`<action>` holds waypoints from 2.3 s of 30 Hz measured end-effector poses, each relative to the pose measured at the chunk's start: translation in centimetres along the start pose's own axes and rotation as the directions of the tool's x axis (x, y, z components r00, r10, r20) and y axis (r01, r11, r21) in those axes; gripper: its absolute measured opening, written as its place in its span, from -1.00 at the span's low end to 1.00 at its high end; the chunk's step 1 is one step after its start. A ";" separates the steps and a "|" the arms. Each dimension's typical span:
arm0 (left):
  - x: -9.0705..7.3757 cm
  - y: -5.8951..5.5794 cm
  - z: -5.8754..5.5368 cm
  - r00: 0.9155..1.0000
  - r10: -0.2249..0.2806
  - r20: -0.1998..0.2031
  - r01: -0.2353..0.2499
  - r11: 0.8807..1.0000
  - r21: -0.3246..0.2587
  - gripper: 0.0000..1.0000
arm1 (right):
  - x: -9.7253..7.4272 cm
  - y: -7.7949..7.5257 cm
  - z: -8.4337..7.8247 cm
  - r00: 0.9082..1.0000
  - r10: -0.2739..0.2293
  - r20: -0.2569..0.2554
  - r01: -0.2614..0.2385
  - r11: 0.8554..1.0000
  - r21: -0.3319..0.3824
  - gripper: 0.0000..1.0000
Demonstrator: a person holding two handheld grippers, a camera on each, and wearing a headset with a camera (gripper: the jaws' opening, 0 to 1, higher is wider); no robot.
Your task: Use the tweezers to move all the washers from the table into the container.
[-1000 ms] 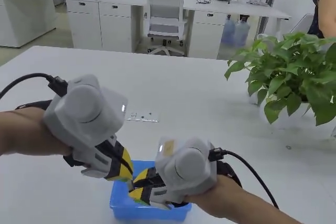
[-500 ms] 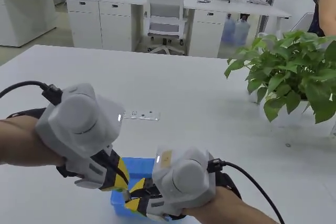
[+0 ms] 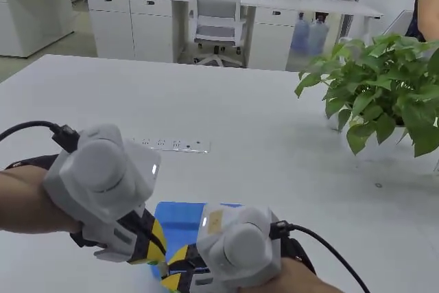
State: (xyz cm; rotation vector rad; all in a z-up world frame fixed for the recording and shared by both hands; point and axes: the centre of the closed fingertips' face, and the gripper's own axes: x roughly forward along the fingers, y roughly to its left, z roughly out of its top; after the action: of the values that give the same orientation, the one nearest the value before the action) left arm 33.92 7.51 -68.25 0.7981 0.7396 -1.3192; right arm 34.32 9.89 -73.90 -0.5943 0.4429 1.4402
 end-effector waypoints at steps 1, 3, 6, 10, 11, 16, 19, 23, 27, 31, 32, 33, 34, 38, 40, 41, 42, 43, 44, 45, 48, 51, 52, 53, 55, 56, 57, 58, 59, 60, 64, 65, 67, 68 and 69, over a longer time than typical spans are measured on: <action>0.1 0.0 0.0 1.000 0.000 0.000 0.000 1.000 0.000 -0.88 | 0.0 0.0 -0.1 1.000 0.000 -0.001 0.000 1.000 0.001 -0.77; 0.2 -0.1 -0.1 1.000 -0.004 0.001 0.004 1.000 -0.003 -0.88 | 0.2 0.1 -0.2 1.000 0.003 -0.001 -0.003 1.000 0.006 -0.77; 0.5 -0.3 -0.2 1.000 -0.009 -0.001 0.009 1.000 -0.002 -0.88 | 0.3 0.2 -0.5 1.000 0.004 0.000 -0.004 1.000 0.008 -0.77; 0.8 -0.4 -0.4 1.000 -0.016 -0.002 0.016 1.000 -0.004 -0.88 | 0.5 0.4 -0.8 1.000 0.010 -0.002 -0.010 1.000 0.013 -0.77; 1.0 -0.4 -0.5 1.000 -0.018 -0.004 0.018 1.000 -0.005 -0.88 | 0.6 0.5 -1.0 1.000 0.013 -0.003 -0.013 1.000 0.017 -0.77; 1.3 -0.6 -0.8 1.000 -0.025 -0.004 0.025 1.000 -0.009 -0.88 | 0.9 0.6 -1.4 1.000 0.020 -0.006 -0.020 1.000 0.020 -0.77; 1.7 -0.7 -1.0 1.000 -0.029 -0.007 0.029 1.000 -0.011 -0.88 | 1.2 0.7 -1.7 1.000 0.024 -0.007 -0.023 0.999 0.027 -0.77; 1.9 -0.7 -1.2 0.999 -0.034 -0.008 0.033 0.999 -0.016 -0.88 | 1.5 0.9 -2.0 1.000 0.030 -0.009 -0.030 0.999 0.035 -0.77; 2.2 -0.8 -1.3 0.999 -0.039 -0.006 0.039 0.999 -0.019 -0.88 | 1.7 1.0 -2.2 0.999 0.036 -0.012 -0.036 0.999 0.037 -0.77; 2.4 -0.8 -1.5 0.999 -0.042 -0.007 0.042 0.999 -0.025 -0.88 | 1.9 1.1 -2.4 0.999 0.041 -0.014 -0.040 0.998 0.040 -0.77; 2.5 -0.7 -1.5 0.999 -0.042 -0.008 0.042 0.999 -0.026 -0.88 | 1.9 1.1 -2.5 0.999 0.042 -0.015 -0.042 0.998 0.041 -0.77; 2.6 -0.7 -1.6 0.999 -0.043 -0.007 0.043 0.999 -0.027 -0.88 | 2.0 1.1 -2.5 0.999 0.043 -0.015 -0.042 0.998 0.041 -0.77; 2.6 -0.7 -1.6 0.999 -0.043 -0.007 0.043 0.999 -0.028 -0.88 | 2.0 1.1 -2.6 0.999 0.044 -0.015 -0.043 0.998 0.042 -0.77; 2.9 -0.7 -1.8 0.999 -0.046 -0.009 0.045 0.998 -0.032 -0.88 | 2.3 1.1 -2.8 0.999 0.048 -0.017 -0.047 0.998 0.049 -0.77; 3.0 -0.8 -1.9 0.999 -0.048 -0.007 0.048 0.998 -0.033 -0.88 | 2.4 1.2 -2.9 0.999 0.051 -0.017 -0.050 0.998 0.050 -0.77; 3.1 -0.8 -1.9 0.999 -0.049 -0.008 0.049 0.998 -0.033 -0.88 | 2.5 1.2 -2.9 0.998 0.053 -0.017 -0.052 0.997 0.053 -0.77; 3.1 -0.8 -2.0 0.999 -0.050 -0.007 0.050 0.998 -0.034 -0.88 | 2.5 1.2 -3.0 0.998 0.053 -0.018 -0.052 0.997 0.053 -0.77; 3.2 -0.8 -2.0 0.999 -0.051 -0.007 0.051 0.998 -0.036 -0.88 | 2.6 1.2 -3.0 0.998 0.054 -0.020 -0.053 0.997 0.053 -0.77; 3.2 -0.8 -2.1 0.999 -0.052 -0.007 0.051 0.998 -0.036 -0.88 | 2.6 1.3 -3.1 0.998 0.056 -0.021 -0.055 0.997 0.054 -0.77; 3.2 -0.8 -2.1 0.999 -0.052 -0.007 0.051 0.998 -0.037 -0.88 | 2.7 1.3 -3.1 0.998 0.056 -0.020 -0.055 0.997 0.055 -0.77; 3.3 -0.7 -2.1 0.999 -0.051 -0.002 0.051 0.998 -0.040 -0.88 | 2.8 1.2 -3.2 0.998 0.058 -0.019 -0.057 0.997 0.060 -0.77; 3.3 -0.7 -2.0 0.999 -0.050 0.000 0.050 0.998 -0.042 -0.88 | 2.8 1.2 -3.3 0.998 0.060 -0.020 -0.059 0.997 0.059 -0.76; 3.3 -0.6 -2.0 0.999 -0.050 0.001 0.050 0.998 -0.042 -0.88 | 2.8 1.2 -3.3 0.998 0.061 -0.020 -0.060 0.996 0.060 -0.76; 3.3 -0.6 -2.0 0.999 -0.049 0.001 0.050 0.998 -0.042 -0.88 | 2.9 1.1 -3.2 0.998 0.061 -0.021 -0.059 0.997 0.058 -0.76; 3.3 -0.5 -2.0 0.999 -0.046 0.002 0.046 0.998 -0.044 -0.88 | 2.9 1.1 -3.2 0.998 0.060 -0.020 -0.059 0.997 0.059 -0.76; 3.3 -0.5 -2.0 0.999 -0.046 0.001 0.046 0.998 -0.043 -0.88 | 2.9 1.1 -3.2 0.998 0.061 -0.019 -0.059 0.996 0.062 -0.76; 3.3 -0.5 -2.0 0.999 -0.046 0.004 0.047 0.998 -0.047 -0.88 | 3.0 1.2 -3.3 0.998 0.062 -0.020 -0.061 0.996 0.066 -0.76; 3.3 -0.5 -1.9 0.999 -0.046 0.010 0.046 0.997 -0.063 -0.88 | 3.0 1.2 -3.4 0.998 0.063 -0.025 -0.061 0.996 0.068 -0.75; 3.3 -0.3 -2.0 0.999 -0.039 0.013 0.040 0.996 -0.074 -0.88 | 3.0 1.2 -3.4 0.998 0.063 -0.028 -0.062 0.996 0.064 -0.75; 3.3 -0.2 -2.0 0.999 -0.036 0.012 0.037 0.996 -0.077 -0.88 | 3.0 1.2 -3.4 0.998 0.060 -0.028 -0.059 0.996 0.061 -0.74; 3.3 -0.2 -2.0 0.999 -0.038 0.010 0.039 0.996 -0.082 -0.88 | 3.0 1.2 -3.3 0.998 0.061 -0.026 -0.059 0.997 0.057 -0.73; 3.3 -0.2 -2.0 0.999 -0.039 0.011 0.040 0.996 -0.082 -0.88 | 2.9 1.2 -3.3 0.998 0.060 -0.026 -0.058 0.997 0.055 -0.73; 3.3 -0.2 -2.1 0.999 -0.038 0.010 0.039 0.996 -0.081 -0.89 | 2.9 1.2 -3.2 0.998 0.058 -0.022 -0.057 0.997 0.053 -0.73; 3.3 -0.3 -2.0 0.999 -0.039 0.011 0.040 0.996 -0.081 -0.89 | 2.9 1.2 -3.2 0.998 0.057 -0.021 -0.056 0.997 0.050 -0.74; 3.3 -0.3 -2.0 0.999 -0.040 0.012 0.041 0.996 -0.080 -0.89 | 2.9 1.2 -3.2 0.998 0.057 -0.022 -0.056 0.997 0.048 -0.74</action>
State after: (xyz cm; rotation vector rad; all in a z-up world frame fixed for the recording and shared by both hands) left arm 33.98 7.44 -72.14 0.7153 0.7993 -1.3205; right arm 33.65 10.21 -78.27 -0.5644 0.5146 1.4738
